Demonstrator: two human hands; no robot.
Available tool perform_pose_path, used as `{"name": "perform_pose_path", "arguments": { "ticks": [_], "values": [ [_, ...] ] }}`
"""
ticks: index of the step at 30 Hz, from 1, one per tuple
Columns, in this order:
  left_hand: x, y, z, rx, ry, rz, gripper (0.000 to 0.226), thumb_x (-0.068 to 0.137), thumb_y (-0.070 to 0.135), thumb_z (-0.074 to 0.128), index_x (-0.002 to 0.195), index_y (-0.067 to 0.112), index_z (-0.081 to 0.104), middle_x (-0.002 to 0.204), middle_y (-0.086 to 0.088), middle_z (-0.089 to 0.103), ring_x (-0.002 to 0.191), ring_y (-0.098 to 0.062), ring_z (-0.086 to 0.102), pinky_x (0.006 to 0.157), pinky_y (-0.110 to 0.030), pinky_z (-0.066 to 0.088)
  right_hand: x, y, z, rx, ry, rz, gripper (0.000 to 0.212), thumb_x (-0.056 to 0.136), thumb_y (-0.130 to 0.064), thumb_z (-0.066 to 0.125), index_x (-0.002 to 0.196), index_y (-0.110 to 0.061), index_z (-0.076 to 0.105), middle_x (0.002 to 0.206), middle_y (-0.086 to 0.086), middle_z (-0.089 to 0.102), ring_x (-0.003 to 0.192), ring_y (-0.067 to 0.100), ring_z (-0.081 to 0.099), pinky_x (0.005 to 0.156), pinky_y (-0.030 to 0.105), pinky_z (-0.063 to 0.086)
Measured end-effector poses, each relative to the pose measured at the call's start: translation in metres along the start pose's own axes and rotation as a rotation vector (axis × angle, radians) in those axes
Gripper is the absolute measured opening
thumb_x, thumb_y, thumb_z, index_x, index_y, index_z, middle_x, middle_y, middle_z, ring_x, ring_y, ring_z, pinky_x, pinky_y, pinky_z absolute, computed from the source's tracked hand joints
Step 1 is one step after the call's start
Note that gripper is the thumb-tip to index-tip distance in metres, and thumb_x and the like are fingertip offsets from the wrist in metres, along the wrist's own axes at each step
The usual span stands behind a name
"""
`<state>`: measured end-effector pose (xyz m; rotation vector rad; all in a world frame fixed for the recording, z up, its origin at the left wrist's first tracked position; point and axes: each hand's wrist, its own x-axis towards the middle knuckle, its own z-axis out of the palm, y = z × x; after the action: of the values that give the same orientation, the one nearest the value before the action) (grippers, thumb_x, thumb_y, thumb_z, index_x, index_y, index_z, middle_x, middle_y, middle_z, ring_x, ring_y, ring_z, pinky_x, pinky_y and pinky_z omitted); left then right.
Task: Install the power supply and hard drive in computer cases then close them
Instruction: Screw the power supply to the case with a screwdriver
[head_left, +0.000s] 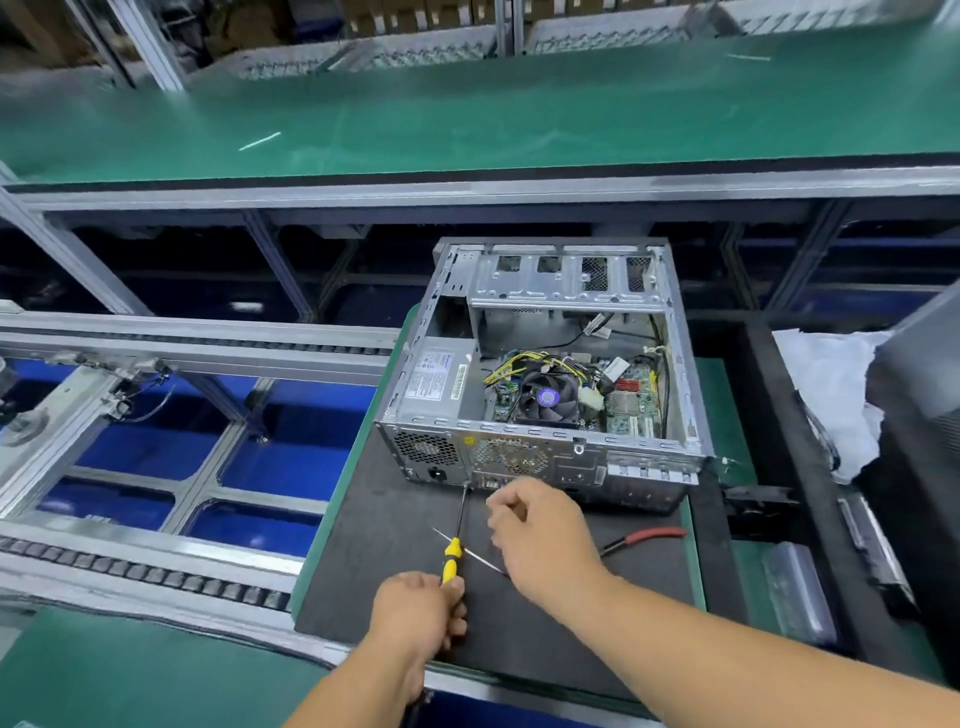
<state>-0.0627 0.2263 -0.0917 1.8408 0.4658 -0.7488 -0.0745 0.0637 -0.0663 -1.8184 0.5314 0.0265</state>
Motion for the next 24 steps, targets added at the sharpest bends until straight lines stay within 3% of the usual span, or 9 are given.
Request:
{"name": "perform_pose_path", "arguments": {
  "ticks": [2, 5, 8, 10, 15, 18, 20, 22, 24],
  "values": [
    [0.0, -0.001, -0.001, -0.012, -0.004, -0.003, 0.022, 0.101, 0.012, 0.059, 0.081, 0.006, 0.06, 0.065, -0.01, 0.062, 0.05, -0.018, 0.053, 0.045, -0.026, 0.038, -0.015, -0.024, -0.021, -0.168, 0.122, -0.41, 0.014, 0.09, -0.027, 0.055, 0.093, -0.035, 0.066, 0.092, -0.02, 0.068, 0.084, 0.001, 0.062, 0.077, 0.016, 0.046],
    [0.0, 0.0, -0.005, -0.052, -0.015, -0.014, 0.018, 0.102, 0.012, 0.058, 0.085, 0.006, 0.058, 0.068, -0.01, 0.064, 0.051, -0.018, 0.052, 0.045, -0.027, 0.036, 0.0, -0.06, -0.05, -0.422, 0.268, -0.799, 0.019, 0.09, -0.024, 0.059, 0.106, -0.027, 0.069, 0.103, -0.011, 0.068, 0.101, 0.016, 0.058, 0.09, 0.03, 0.045],
    [0.003, 0.001, -0.005, -0.239, -0.055, -0.069, 0.013, 0.105, 0.012, 0.055, 0.093, 0.008, 0.052, 0.072, -0.013, 0.066, 0.047, -0.016, 0.047, 0.04, -0.024, 0.03, 0.028, -0.078, -0.061, -0.905, 0.125, -0.559, 0.04, 0.099, -0.041, 0.052, 0.134, -0.023, 0.058, 0.128, 0.001, 0.062, 0.124, 0.028, 0.048, 0.102, 0.046, 0.041],
    [0.005, 0.0, -0.001, -0.407, -0.108, -0.116, 0.009, 0.106, 0.014, 0.052, 0.098, 0.009, 0.052, 0.07, -0.012, 0.062, 0.046, -0.013, 0.04, 0.037, -0.021, 0.023, 0.038, -0.068, -0.056, -1.147, 0.03, -0.489, 0.043, 0.102, -0.05, 0.042, 0.132, -0.021, 0.053, 0.126, 0.005, 0.061, 0.121, 0.031, 0.05, 0.098, 0.048, 0.042],
    [0.011, 0.002, 0.005, -0.702, -0.183, -0.166, 0.013, 0.103, 0.021, 0.055, 0.105, 0.014, 0.065, 0.062, -0.001, 0.037, 0.044, -0.009, 0.02, 0.037, -0.018, 0.012, 0.046, -0.051, -0.048, -1.123, 0.114, -0.621, 0.026, 0.102, -0.042, 0.043, 0.109, -0.02, 0.054, 0.102, 0.002, 0.066, 0.096, 0.031, 0.061, 0.076, 0.044, 0.043],
    [0.016, -0.003, 0.012, -0.545, -0.062, -0.098, 0.013, 0.105, 0.023, 0.056, 0.108, 0.016, 0.067, 0.059, 0.001, 0.039, 0.043, -0.01, 0.022, 0.038, -0.018, 0.016, 0.048, -0.048, -0.047, -1.109, 0.131, -0.654, 0.022, 0.099, -0.04, 0.047, 0.105, -0.02, 0.054, 0.097, 0.001, 0.067, 0.09, 0.031, 0.061, 0.071, 0.043, 0.04],
    [0.017, -0.006, 0.02, -0.29, 0.1, 0.057, 0.012, 0.105, 0.022, 0.057, 0.109, 0.019, 0.067, 0.063, 0.002, 0.053, 0.047, -0.012, 0.039, 0.043, -0.023, 0.031, 0.048, -0.048, -0.047, -1.128, 0.133, -0.65, 0.021, 0.098, -0.039, 0.049, 0.104, -0.02, 0.054, 0.095, 0.001, 0.067, 0.087, 0.032, 0.062, 0.07, 0.042, 0.039],
    [0.015, -0.008, 0.026, -0.008, 0.283, 0.212, 0.01, 0.102, 0.021, 0.058, 0.106, 0.025, 0.066, 0.08, 0.003, 0.068, 0.07, -0.017, 0.061, 0.064, -0.033, 0.051, 0.047, -0.049, -0.048, -1.139, 0.126, -0.648, 0.02, 0.098, -0.038, 0.049, 0.105, -0.02, 0.054, 0.095, 0.001, 0.066, 0.085, 0.032, 0.062, 0.069, 0.042, 0.039],
    [0.012, -0.009, 0.028, 0.194, 0.368, 0.289, 0.01, 0.101, 0.023, 0.057, 0.104, 0.032, 0.061, 0.088, 0.006, 0.071, 0.085, -0.021, 0.066, 0.08, -0.037, 0.054, 0.045, -0.05, -0.048, -1.14, 0.114, -0.64, 0.019, 0.099, -0.037, 0.047, 0.107, -0.02, 0.052, 0.097, 0.001, 0.065, 0.086, 0.031, 0.061, 0.07, 0.042, 0.039]
  ]
}}
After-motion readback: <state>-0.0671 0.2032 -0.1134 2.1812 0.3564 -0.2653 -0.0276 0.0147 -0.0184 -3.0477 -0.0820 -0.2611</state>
